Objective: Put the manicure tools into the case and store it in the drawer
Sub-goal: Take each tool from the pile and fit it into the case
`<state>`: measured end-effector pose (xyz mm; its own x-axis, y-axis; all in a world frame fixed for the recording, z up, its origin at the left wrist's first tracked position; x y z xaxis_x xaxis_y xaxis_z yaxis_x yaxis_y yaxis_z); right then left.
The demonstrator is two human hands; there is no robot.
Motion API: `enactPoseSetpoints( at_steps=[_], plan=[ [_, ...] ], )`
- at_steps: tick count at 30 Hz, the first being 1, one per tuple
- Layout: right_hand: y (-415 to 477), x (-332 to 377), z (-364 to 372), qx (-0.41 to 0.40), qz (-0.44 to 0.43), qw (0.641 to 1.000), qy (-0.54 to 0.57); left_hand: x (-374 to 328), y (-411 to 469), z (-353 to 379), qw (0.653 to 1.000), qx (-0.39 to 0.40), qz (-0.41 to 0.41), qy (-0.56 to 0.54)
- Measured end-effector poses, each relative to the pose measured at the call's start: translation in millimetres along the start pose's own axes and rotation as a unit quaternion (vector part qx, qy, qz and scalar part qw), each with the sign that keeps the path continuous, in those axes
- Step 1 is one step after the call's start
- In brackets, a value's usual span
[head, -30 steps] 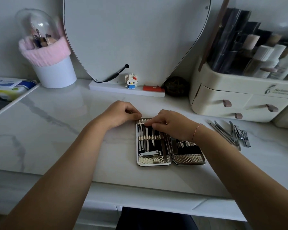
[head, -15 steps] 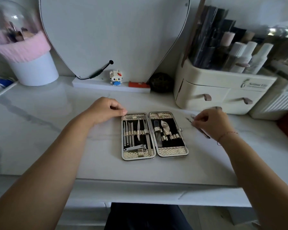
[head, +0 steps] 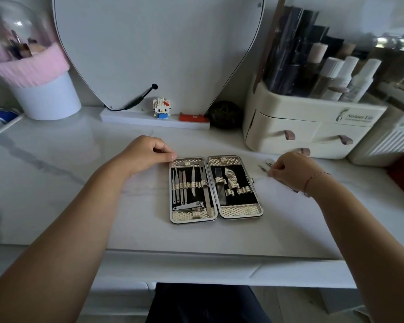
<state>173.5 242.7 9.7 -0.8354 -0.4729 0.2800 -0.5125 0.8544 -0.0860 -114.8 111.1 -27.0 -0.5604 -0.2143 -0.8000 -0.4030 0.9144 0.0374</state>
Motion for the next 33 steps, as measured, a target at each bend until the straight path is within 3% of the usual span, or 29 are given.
enactPoseSetpoints(
  at_steps=[4,8,12,14,18,28,33],
  plan=[
    [5.4,-4.1,3.8,0.017,-0.016,0.999,0.021,-2.0,-0.6,-0.1,1.0,-0.001,0.003,0.003],
    [5.6,-2.6,1.9,0.02,-0.047,0.99,0.132,-2.8,-0.6,0.1,1.0,0.002,0.003,0.007],
    [-0.9,48.6,5.5,0.053,-0.109,0.924,0.364,0.3,-0.1,-0.7,1.0,-0.001,-0.008,0.007],
    [-1.7,77.7,18.9,0.098,-0.125,0.892,0.423,-0.5,-0.2,-0.1,1.0,0.0,-0.009,0.007],
    [1.4,134.7,42.6,0.137,-0.169,0.873,0.437,-4.2,-1.5,-1.2,1.0,0.001,-0.003,0.013],
    [29.7,149.2,43.0,-0.019,-0.174,0.914,0.367,-9.4,-4.7,0.0,1.0,0.007,-0.004,0.01],
    [29.4,152.1,44.6,-0.009,-0.187,0.918,0.349,-7.7,-3.3,0.6,1.0,0.009,-0.009,0.01]
  ],
)
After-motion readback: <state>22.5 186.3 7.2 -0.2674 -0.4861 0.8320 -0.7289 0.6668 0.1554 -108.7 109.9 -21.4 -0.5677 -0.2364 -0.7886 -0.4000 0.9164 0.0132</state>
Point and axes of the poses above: each hand's wrist, its own y-axis towards the middle knuckle, its own z-axis out of the palm, x = y × z, the point moved 10 cm from there along y, towards the middle knuckle, and after that the axes turned 3 degrees about y, right-handed, at the moved point
